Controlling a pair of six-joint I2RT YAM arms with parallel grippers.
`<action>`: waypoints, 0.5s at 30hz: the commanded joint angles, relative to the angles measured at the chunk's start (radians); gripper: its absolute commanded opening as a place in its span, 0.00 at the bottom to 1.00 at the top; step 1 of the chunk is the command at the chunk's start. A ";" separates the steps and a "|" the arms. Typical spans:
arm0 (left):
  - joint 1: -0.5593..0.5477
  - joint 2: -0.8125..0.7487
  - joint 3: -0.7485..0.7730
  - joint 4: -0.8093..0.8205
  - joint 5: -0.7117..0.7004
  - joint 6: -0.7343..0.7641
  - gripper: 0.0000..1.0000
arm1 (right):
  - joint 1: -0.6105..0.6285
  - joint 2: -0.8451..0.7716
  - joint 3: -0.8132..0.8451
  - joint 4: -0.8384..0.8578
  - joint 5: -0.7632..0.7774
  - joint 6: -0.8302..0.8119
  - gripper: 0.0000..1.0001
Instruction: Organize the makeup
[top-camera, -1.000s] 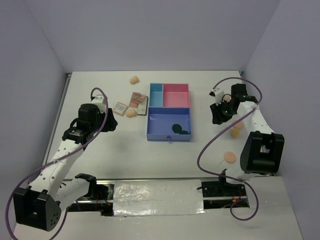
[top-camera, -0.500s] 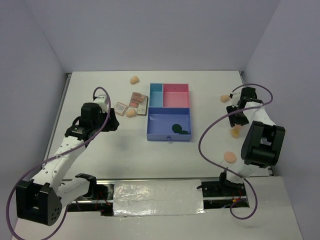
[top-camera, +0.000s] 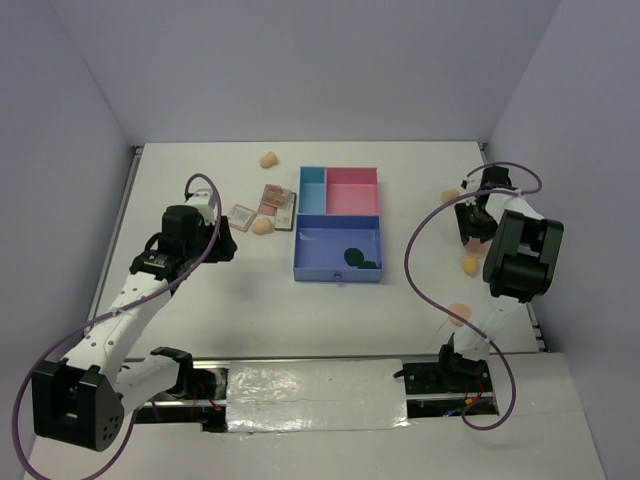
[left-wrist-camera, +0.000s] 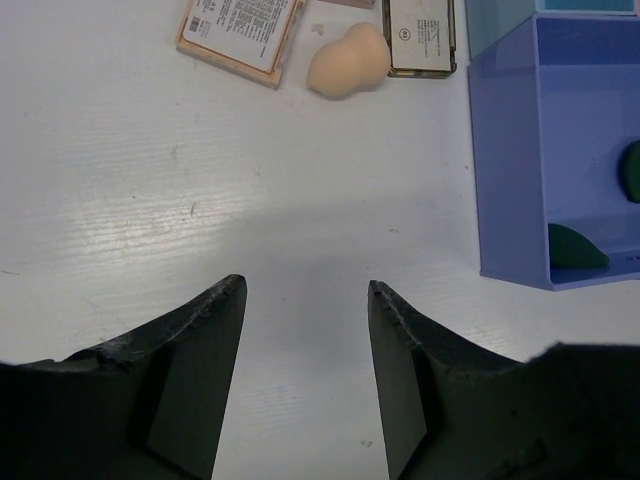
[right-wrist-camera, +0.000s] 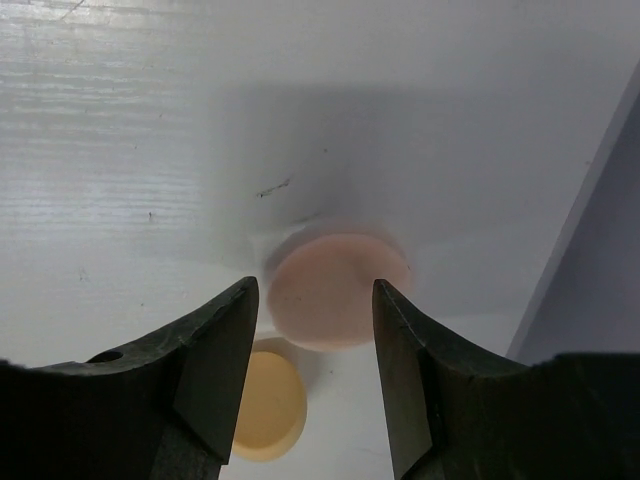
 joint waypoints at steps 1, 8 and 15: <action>0.008 -0.002 0.005 0.024 -0.012 0.025 0.64 | -0.006 0.030 0.050 0.011 -0.008 -0.019 0.57; 0.008 -0.004 0.006 0.026 -0.015 0.027 0.64 | -0.010 0.041 0.003 -0.039 -0.017 -0.025 0.47; 0.008 -0.002 0.005 0.029 -0.012 0.030 0.64 | -0.011 0.033 -0.048 -0.057 -0.060 -0.054 0.28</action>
